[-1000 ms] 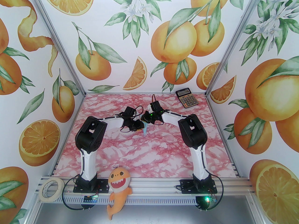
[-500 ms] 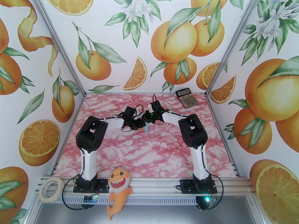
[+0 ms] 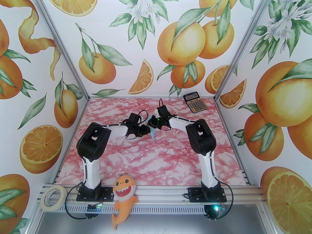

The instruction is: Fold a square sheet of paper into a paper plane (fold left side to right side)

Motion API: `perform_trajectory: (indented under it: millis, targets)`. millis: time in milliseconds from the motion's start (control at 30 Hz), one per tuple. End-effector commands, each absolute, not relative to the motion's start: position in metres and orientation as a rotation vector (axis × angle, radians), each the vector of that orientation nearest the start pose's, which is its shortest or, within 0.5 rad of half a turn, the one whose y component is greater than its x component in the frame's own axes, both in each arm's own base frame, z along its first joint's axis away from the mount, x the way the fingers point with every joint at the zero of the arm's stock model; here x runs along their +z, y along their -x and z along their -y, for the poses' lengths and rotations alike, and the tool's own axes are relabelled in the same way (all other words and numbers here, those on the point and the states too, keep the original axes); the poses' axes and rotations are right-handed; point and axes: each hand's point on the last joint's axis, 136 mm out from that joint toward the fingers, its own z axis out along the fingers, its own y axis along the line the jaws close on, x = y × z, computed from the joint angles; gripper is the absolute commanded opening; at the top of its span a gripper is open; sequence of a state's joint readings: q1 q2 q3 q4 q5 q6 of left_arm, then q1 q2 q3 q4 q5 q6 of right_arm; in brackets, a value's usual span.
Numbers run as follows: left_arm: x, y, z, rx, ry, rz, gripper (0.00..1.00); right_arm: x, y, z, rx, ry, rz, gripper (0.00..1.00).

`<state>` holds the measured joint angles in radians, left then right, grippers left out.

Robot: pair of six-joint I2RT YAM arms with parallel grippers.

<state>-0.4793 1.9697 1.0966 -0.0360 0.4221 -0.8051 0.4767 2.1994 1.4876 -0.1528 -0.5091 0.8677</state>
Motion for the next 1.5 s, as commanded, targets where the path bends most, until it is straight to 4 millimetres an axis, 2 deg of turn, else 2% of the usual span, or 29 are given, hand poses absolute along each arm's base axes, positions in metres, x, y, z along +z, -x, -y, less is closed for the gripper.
perform_trajectory:
  millis: [0, 100, 300, 533, 633, 767, 867, 967, 1033, 1167, 1467]
  targets:
    - [0.051, -0.390, 0.287, -1.070, 0.244, -2.559, 0.41, 0.029, -0.449, -0.322, 1.179, -0.297, -2.662, 0.05]
    - [0.055, -0.391, 0.296, -1.086, 0.225, -2.534, 0.42, 0.030, -0.451, -0.316, 1.180, -0.310, -2.655, 0.05]
    - [0.052, -0.395, 0.302, -1.101, 0.233, -2.529, 0.42, 0.025, -0.452, -0.312, 1.170, -0.329, -2.662, 0.04]
    - [0.045, -0.400, 0.304, -1.074, 0.220, -2.551, 0.35, 0.025, -0.451, -0.310, 1.167, -0.334, -2.660, 0.04]
    - [0.045, -0.403, 0.306, -1.071, 0.209, -2.549, 0.39, 0.025, -0.451, -0.310, 1.167, -0.335, -2.660, 0.04]
    - [0.046, -0.406, 0.308, -1.076, 0.207, -2.534, 0.50, 0.025, -0.451, -0.310, 1.167, -0.335, -2.660, 0.04]
    - [0.043, -0.406, 0.308, -1.074, 0.207, -2.540, 0.50, 0.026, -0.452, -0.309, 1.166, -0.335, -2.659, 0.04]
    - [0.034, -0.405, 0.307, -1.049, 0.219, -2.568, 0.47, 0.026, -0.451, -0.311, 1.172, -0.330, -2.658, 0.04]
    - [0.032, -0.405, 0.305, -1.035, 0.225, -2.568, 0.37, 0.027, -0.451, -0.312, 1.178, -0.327, -2.657, 0.04]
    - [0.032, -0.409, 0.304, -1.011, 0.217, -2.567, 0.32, 0.028, -0.450, -0.311, 1.176, -0.329, -2.656, 0.04]
    - [0.023, -0.411, 0.305, -1.009, 0.210, -2.584, 0.29, 0.035, -0.450, -0.311, 1.186, -0.321, -2.640, 0.08]
